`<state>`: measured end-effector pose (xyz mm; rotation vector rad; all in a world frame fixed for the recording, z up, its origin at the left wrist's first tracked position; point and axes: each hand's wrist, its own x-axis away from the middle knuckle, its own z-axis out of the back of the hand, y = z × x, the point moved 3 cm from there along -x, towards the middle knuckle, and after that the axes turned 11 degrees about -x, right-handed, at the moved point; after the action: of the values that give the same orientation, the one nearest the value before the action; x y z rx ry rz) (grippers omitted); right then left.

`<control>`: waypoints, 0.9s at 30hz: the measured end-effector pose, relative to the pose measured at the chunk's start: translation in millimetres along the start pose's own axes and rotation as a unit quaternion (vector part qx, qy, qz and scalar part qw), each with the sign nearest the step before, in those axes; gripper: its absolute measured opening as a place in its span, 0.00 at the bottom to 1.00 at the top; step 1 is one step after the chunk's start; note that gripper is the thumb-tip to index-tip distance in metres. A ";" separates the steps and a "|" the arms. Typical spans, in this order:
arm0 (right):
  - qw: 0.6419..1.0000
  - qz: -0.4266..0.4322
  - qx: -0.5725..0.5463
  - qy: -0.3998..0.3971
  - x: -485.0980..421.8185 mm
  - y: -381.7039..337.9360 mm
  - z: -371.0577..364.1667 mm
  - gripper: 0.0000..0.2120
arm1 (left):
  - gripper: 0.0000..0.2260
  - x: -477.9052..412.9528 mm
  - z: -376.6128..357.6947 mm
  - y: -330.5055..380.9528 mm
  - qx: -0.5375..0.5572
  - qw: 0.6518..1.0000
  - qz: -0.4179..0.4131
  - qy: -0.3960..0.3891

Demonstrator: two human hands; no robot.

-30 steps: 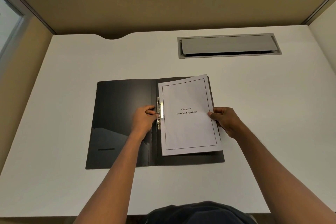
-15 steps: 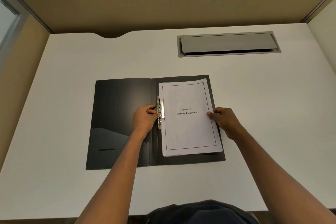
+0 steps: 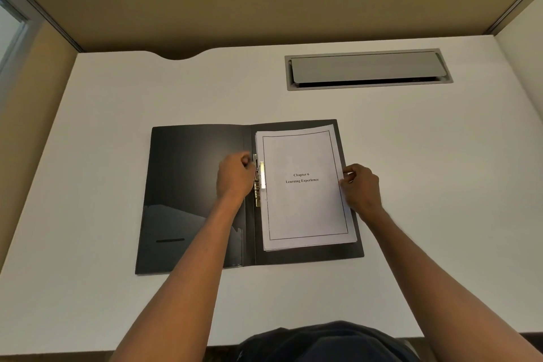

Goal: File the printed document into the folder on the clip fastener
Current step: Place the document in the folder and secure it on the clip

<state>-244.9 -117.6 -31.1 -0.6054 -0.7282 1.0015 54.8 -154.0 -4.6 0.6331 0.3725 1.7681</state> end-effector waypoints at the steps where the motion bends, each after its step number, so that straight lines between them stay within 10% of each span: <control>1: 1.000 -0.007 -0.002 -0.002 0.3 0.4 0.1 0.09 | 0.08 -6.6 0.9 6.0 -0.010 1.000 -0.016 0.008; 27: 0.999 -0.012 0.016 -0.026 -15.7 -22.2 -7.5 0.10 | 0.11 -88.8 -16.3 28.6 -0.107 0.985 -0.134 -0.021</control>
<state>-232.8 -142.0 -23.4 -0.5431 -0.7615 1.0080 39.7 -245.8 -21.9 0.4441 0.2234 1.5088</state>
